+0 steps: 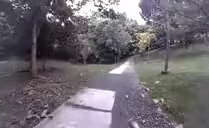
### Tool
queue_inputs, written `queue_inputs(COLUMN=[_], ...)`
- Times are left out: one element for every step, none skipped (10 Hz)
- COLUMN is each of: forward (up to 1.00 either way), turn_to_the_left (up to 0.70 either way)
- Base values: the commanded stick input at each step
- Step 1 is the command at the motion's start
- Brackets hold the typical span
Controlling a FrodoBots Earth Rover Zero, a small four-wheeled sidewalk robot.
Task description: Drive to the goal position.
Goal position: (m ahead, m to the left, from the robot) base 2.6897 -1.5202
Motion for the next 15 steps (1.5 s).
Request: queue_inputs(forward=[0.7, 0.47, 0.17, 0.0, 0.0, 0.0, 0.0, 0.0, 0.0, 0.0, 0.0, 0.0, 0.0, 0.0, 0.0], turn_to_the_left=[-0.13, -0.32, -0.56, -0.7, -0.7, -0.7, -0.7, -0.7, -0.7, -0.7, -0.7, -0.7, -0.7, -0.7, -0.7])
